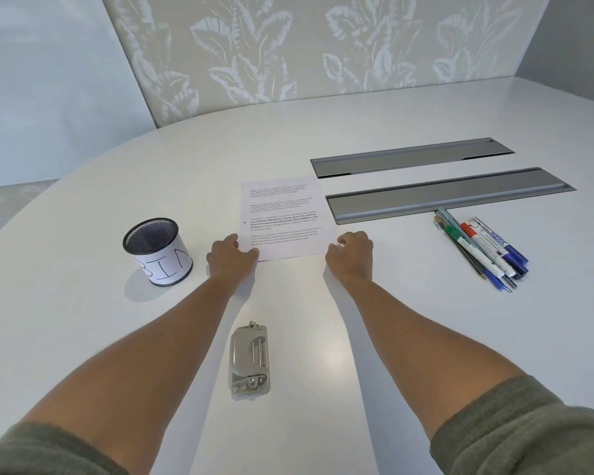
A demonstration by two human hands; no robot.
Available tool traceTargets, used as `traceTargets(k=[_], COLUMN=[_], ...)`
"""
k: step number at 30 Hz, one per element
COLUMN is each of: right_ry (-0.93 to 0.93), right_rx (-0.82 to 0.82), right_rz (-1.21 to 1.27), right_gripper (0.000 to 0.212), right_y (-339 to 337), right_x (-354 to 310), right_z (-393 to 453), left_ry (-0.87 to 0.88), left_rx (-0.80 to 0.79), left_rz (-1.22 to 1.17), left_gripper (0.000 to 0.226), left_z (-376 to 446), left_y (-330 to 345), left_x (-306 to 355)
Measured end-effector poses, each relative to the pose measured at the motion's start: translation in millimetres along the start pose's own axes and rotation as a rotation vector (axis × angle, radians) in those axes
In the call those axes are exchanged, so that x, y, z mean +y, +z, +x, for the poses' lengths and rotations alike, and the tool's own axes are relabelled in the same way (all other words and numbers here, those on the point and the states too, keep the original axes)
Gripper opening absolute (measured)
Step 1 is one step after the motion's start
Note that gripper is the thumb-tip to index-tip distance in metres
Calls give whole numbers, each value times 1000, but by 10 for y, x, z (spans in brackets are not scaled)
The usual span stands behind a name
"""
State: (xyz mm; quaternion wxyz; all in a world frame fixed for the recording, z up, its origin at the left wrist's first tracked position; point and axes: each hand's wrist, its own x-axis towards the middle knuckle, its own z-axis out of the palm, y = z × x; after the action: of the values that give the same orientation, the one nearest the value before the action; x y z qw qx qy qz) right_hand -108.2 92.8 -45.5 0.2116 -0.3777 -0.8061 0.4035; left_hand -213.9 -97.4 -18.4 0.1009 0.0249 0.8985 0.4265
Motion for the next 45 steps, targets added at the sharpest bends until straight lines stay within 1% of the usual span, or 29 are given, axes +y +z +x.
traceTargets(k=[1,3,6,10,13,17,18,20,22,23,25,26,31,35,38,40,43,45], right_ry=[-1,-4,-12,-32,-79,-153,-163,-170,-202,-222,-254,-264,-313,-349,-379,-414,-413,-403], right_rx=[4,7,9,0,-43,-81,-88,-103,-111,-114,-114,-113,-124,-147,-177,-194,-227,-239], right_rz=[0,-1,-15,-41,-68,-171,-188,-198,-225,-244,-269,-276,-304,-333,-377,-433,-481,-490], right_gripper=[27,28,30,32,30,33,35,38,40,41,42,42,40,40,38,38,44,46], right_y=[-9,-26,-58,-116,-151,-195,-205,-226,-240,-245,-256,-259,-227,-180,-155,-141,-127,-120], right_x=[9,29,47,56,68,49,41,29,30,31,33,37,74,98,134,163,190,197], right_z=[-6,-31,-99,-285,-481,-735,-800,-931,-1050,-1108,-1222,-1277,-1556,-1727,-1829,-1891,-1973,-2021], left_ry=[-8,-38,-47,-46,-55,-42,-35,-28,-18,-22,-51,-64,-79,-103,-102,-106,-130,-148], left_rx=[11,16,15,3,-29,-58,-68,-89,-119,-124,-138,-140,-135,-124,-166,-202,-210,-223], left_rz=[-17,-38,-28,-84,-151,-175,-183,-195,-198,-199,-216,-231,-238,-189,-136,-98,-16,9], left_gripper=[67,67,63,54,43,31,24,5,22,22,12,11,24,26,30,38,47,46], left_z=[-8,-41,-131,-270,-406,-567,-617,-698,-772,-805,-887,-929,-1077,-1178,-1245,-1289,-1394,-1457], left_y=[-3,-12,-47,-94,-164,-261,-284,-331,-375,-395,-442,-454,-485,-543,-593,-617,-650,-671], left_x=[-6,-19,-37,-78,-102,-164,-175,-209,-255,-280,-328,-358,-518,-598,-631,-633,-616,-620])
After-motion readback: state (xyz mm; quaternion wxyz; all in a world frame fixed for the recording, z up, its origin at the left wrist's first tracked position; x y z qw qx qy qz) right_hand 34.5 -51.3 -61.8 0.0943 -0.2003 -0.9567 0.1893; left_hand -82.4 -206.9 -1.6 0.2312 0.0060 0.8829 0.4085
